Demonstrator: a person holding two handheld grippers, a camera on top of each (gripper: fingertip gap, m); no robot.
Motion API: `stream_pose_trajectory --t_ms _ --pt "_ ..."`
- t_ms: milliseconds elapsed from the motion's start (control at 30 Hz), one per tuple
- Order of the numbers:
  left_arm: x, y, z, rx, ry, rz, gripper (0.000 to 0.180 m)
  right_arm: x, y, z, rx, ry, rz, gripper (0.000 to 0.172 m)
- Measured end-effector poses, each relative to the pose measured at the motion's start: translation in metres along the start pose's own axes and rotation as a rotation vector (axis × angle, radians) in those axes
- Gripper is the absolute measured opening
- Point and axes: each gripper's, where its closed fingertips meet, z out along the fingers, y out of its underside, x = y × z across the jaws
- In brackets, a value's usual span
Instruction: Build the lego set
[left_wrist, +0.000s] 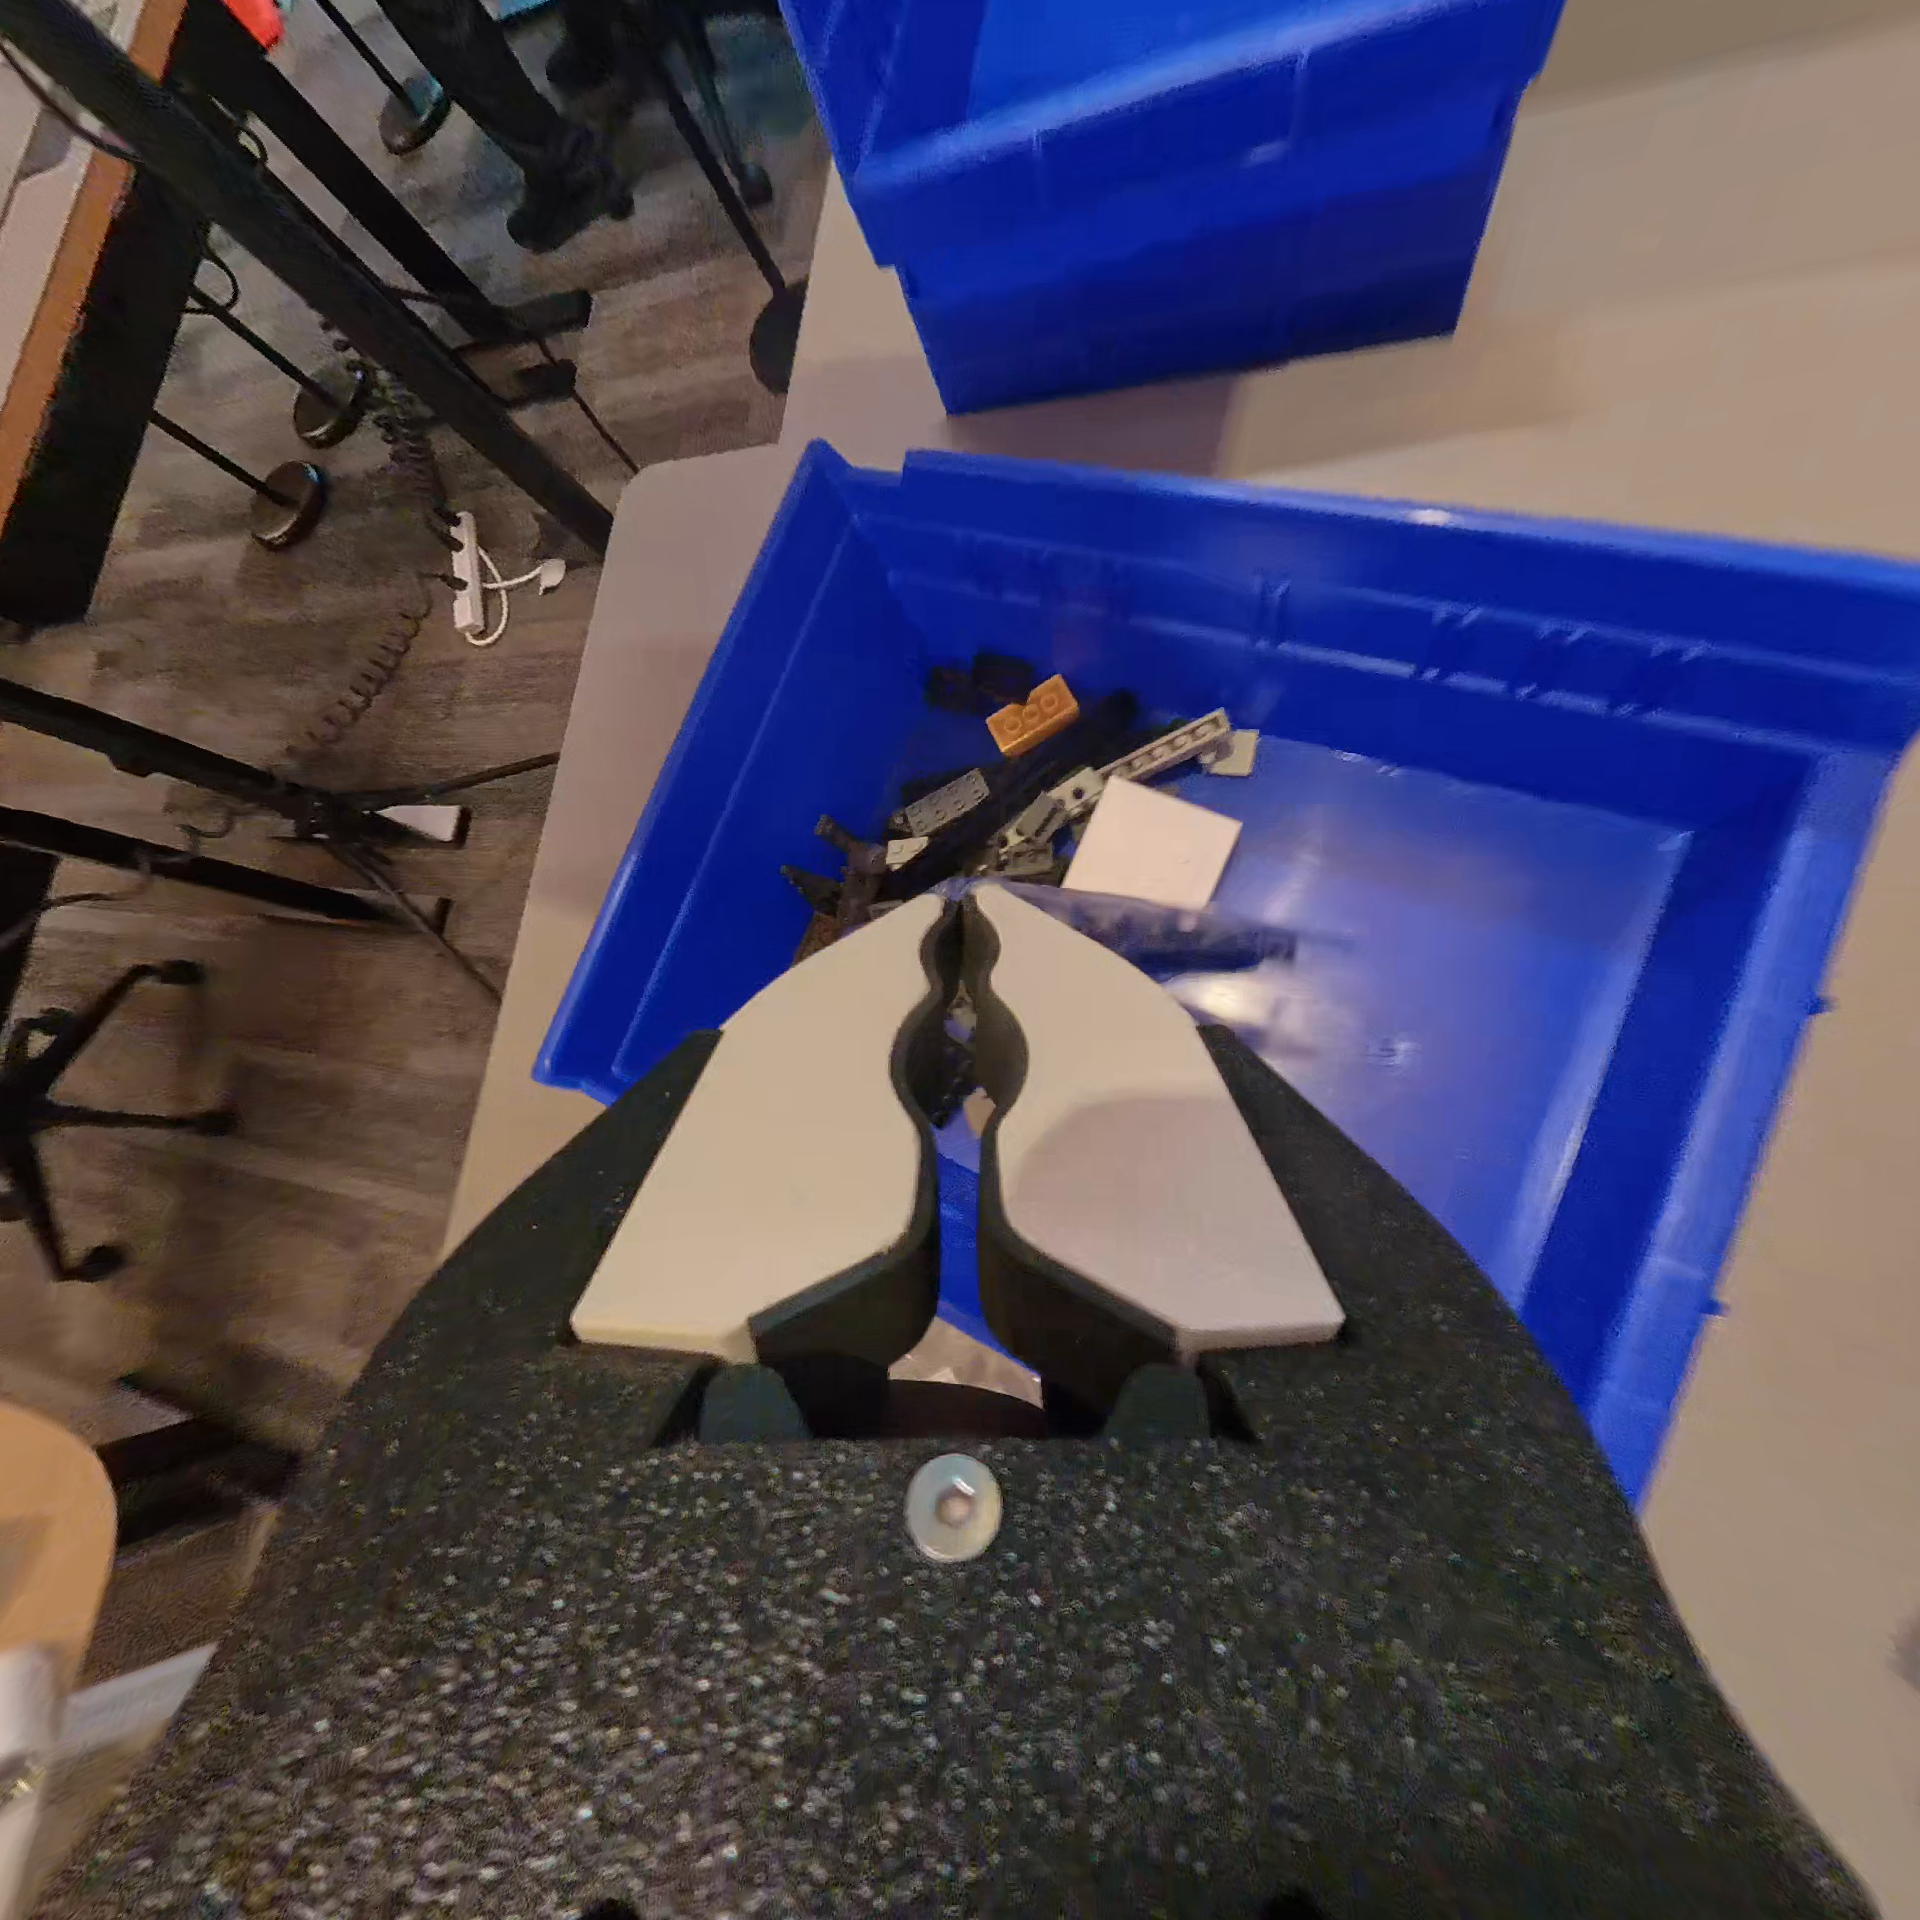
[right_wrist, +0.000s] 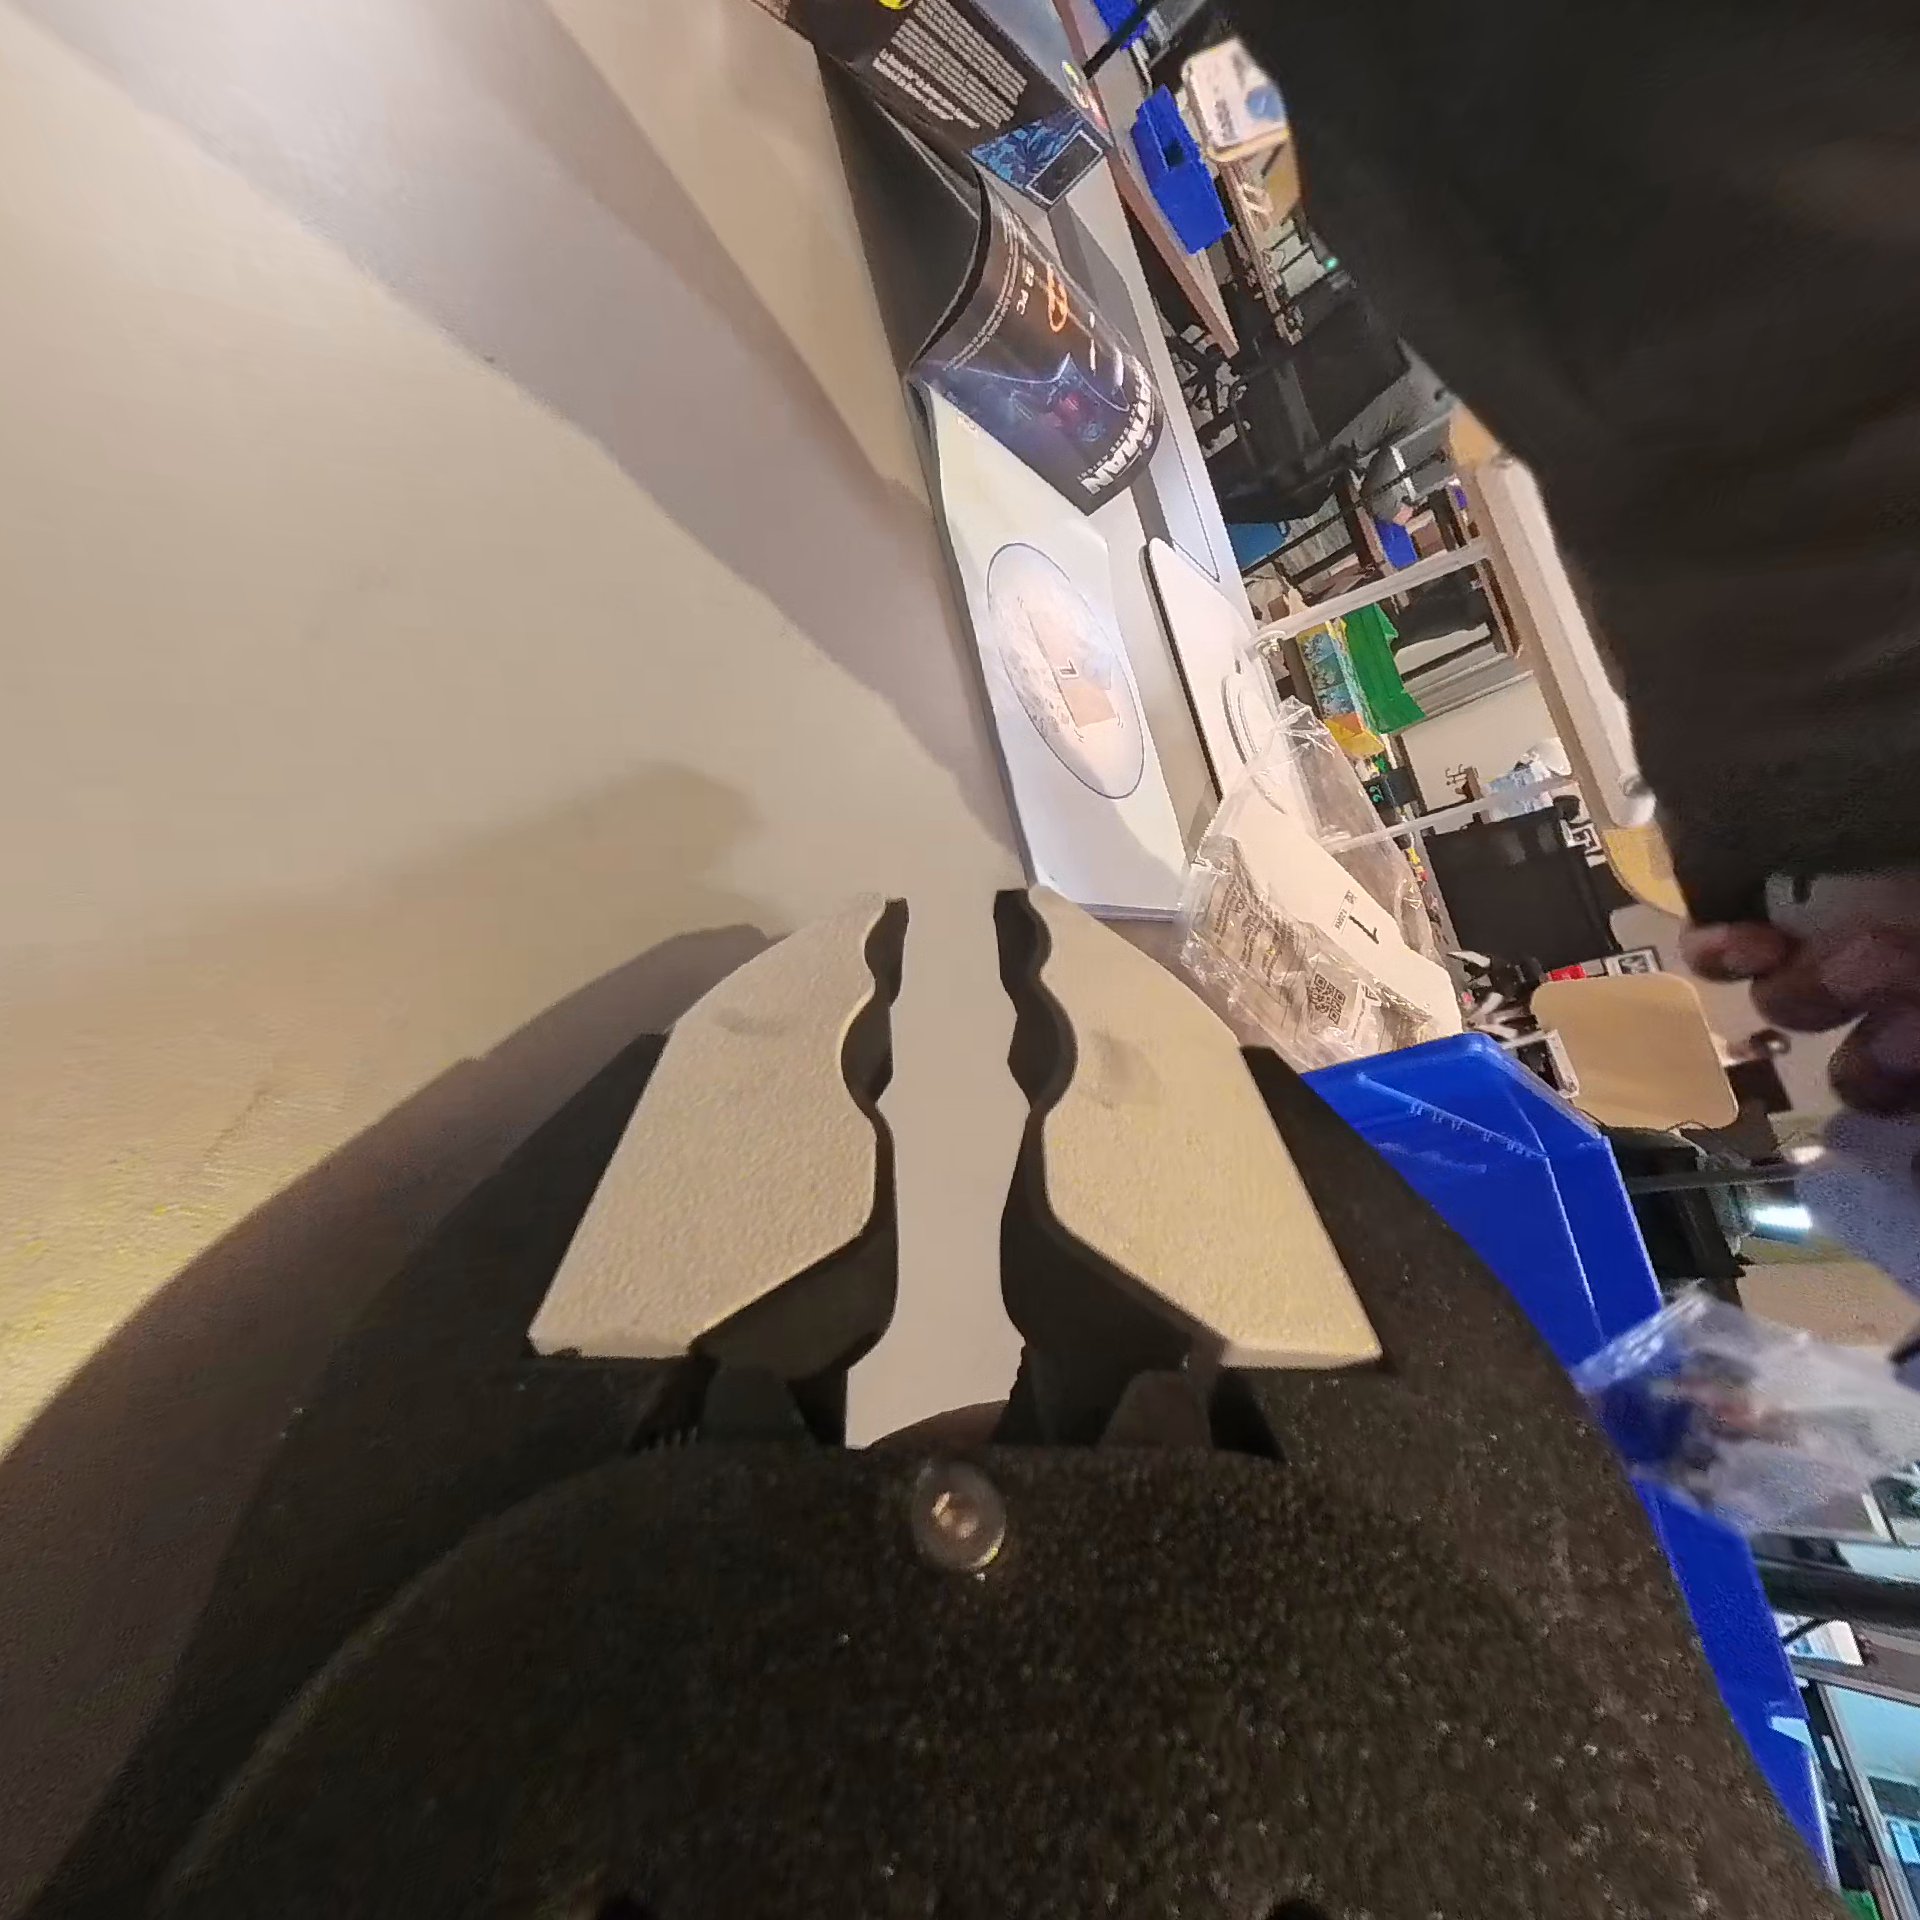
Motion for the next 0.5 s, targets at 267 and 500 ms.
stream_pose_trajectory --t_ms 267,500 --pt "0.021 -0.003 -0.097 0.266 0.021 -0.144 0.000 0.006 0.007 0.002 -0.007 0.013 0.048 0.018" --pt "0.045 0.059 -0.178 0.338 -0.040 -0.202 0.000 0.011 0.016 0.005 -0.029 0.036 0.080 0.018"
